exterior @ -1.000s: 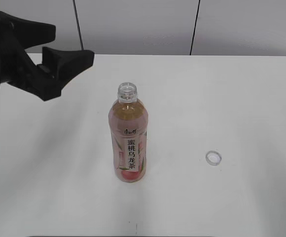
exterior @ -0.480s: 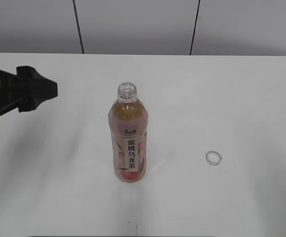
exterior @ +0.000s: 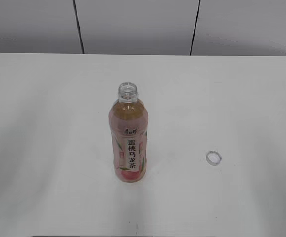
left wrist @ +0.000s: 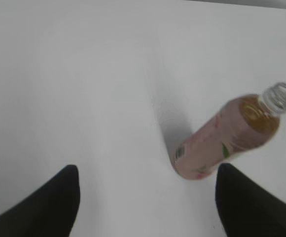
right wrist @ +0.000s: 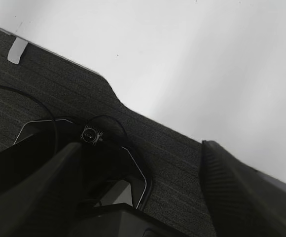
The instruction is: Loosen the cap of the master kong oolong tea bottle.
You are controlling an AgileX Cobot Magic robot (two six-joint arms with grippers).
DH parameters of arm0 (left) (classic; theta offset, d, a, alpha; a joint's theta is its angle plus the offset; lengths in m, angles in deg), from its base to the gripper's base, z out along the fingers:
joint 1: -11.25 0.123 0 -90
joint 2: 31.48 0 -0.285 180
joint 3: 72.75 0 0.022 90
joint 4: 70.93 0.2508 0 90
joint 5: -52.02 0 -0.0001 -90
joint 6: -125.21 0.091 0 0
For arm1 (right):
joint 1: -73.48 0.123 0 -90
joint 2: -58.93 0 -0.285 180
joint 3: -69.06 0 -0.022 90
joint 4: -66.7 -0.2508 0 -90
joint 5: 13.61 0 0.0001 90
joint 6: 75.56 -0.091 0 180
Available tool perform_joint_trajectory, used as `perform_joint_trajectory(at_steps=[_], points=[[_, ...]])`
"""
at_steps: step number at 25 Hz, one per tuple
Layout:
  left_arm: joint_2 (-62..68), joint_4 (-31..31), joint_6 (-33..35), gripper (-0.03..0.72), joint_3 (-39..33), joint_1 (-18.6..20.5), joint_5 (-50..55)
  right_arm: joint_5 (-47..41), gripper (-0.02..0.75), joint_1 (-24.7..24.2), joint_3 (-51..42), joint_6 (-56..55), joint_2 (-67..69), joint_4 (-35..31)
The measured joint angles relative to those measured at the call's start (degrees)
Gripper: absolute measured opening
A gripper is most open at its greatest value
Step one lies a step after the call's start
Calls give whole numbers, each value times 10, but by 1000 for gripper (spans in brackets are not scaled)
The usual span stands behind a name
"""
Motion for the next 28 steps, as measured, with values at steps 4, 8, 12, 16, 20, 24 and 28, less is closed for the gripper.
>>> perform_joint_trajectory(at_steps=[4,8,12,16,20,24,28], points=[[-64,-41,102,494,36,0,122,0,554,0,0,0,0,0],[-109,-30,165,491,56,0,216,0,554,0,0,0,0,0],[-140,-20,187,491,39,0,282,0,554,0,0,0,0,0],[-184,-20,206,491,4,0,295,0,554,0,0,0,0,0],[-227,-35,217,490,-21,0,284,0,554,0,0,0,0,0],[-244,-44,221,489,-23,0,275,0,554,0,0,0,0,3],[-245,-46,222,489,-23,0,274,0,554,0,0,0,0,3]])
